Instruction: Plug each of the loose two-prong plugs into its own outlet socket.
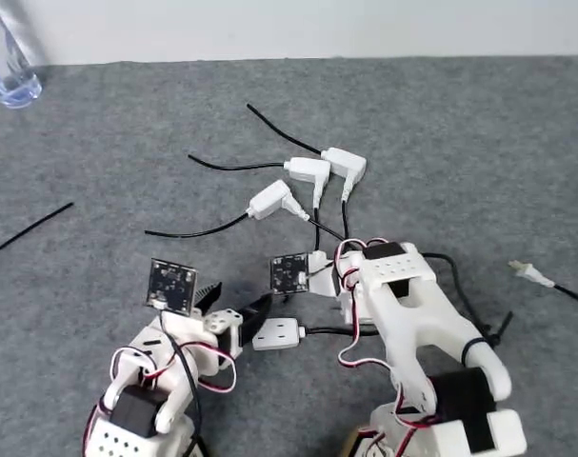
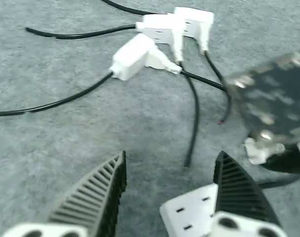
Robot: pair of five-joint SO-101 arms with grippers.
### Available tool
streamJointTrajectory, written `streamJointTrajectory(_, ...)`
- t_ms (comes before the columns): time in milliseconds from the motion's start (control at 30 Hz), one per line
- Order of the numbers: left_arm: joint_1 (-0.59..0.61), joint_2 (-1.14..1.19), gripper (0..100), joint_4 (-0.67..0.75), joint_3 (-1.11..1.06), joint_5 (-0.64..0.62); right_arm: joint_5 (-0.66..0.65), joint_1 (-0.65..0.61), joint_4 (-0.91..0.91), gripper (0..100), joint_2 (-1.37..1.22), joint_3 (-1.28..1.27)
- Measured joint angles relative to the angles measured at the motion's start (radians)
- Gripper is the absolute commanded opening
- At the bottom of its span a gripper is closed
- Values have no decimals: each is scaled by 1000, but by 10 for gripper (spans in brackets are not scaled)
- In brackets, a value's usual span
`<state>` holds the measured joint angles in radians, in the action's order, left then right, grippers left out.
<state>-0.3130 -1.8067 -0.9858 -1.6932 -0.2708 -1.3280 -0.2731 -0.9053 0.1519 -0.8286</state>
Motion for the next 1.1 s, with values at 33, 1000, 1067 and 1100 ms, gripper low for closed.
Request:
streamJointTrajectory(33,-17,0,273,0,0,0,25,-12,-31,9,18,11)
streamJointTrajectory(1000,-63,-2,273,25,5,-8,417,-407,-557,9,244,344)
streamJointTrajectory(1067,-61,-2,273,25,9,-8,433,-411,-559,9,244,353)
streamJointTrajectory(1100,-61,-2,273,25,12,-9,434,-411,-562,9,244,354)
